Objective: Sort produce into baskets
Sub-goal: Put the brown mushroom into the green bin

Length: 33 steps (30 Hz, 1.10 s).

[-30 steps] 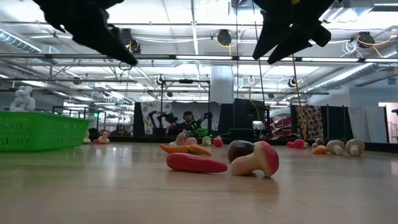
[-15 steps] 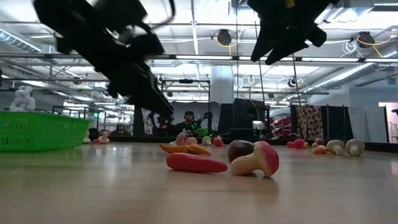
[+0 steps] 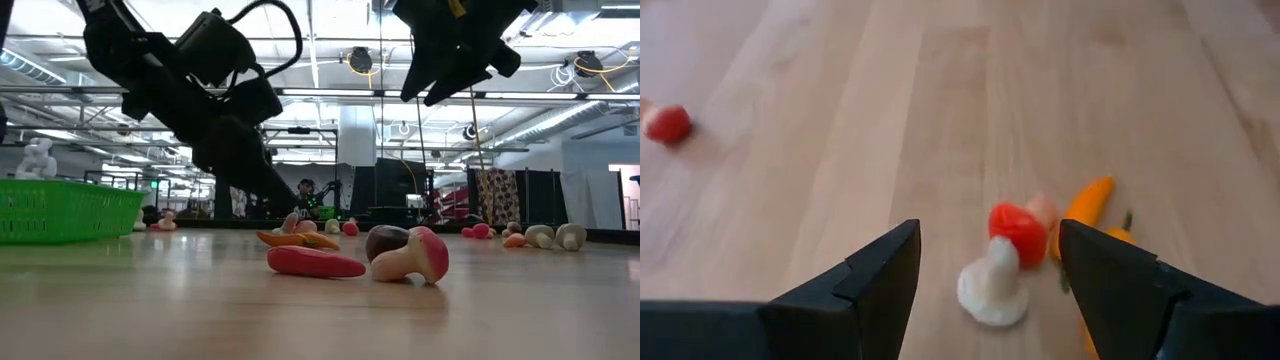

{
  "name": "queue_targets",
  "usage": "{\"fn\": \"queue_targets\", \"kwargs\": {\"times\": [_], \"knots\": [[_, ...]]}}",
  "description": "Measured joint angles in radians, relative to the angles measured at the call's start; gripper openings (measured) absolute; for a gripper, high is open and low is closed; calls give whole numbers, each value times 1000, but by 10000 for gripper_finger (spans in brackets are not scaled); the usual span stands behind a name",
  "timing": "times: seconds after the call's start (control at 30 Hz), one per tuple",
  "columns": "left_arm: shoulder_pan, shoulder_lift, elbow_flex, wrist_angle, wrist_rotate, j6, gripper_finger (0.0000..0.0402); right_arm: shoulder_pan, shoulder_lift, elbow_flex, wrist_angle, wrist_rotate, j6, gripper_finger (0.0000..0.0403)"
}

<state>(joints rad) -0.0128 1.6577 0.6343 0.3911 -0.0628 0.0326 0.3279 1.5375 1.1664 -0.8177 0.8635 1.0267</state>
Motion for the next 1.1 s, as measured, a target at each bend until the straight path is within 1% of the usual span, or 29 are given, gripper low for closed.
{"fn": "queue_targets", "kwargs": {"times": [0.23,0.53,0.87,0.97,1.1], "knots": [[0,43,0,54,10,0,246,0,0,0,6,0,0,215],[0,91,0,74,10,1,246,0,0,0,6,0,-19,215],[0,95,0,74,11,2,245,0,0,0,6,0,-19,215],[0,95,0,74,11,2,229,0,0,0,6,0,-19,215],[0,95,0,74,11,2,180,0,0,0,6,0,-20,215]]}}
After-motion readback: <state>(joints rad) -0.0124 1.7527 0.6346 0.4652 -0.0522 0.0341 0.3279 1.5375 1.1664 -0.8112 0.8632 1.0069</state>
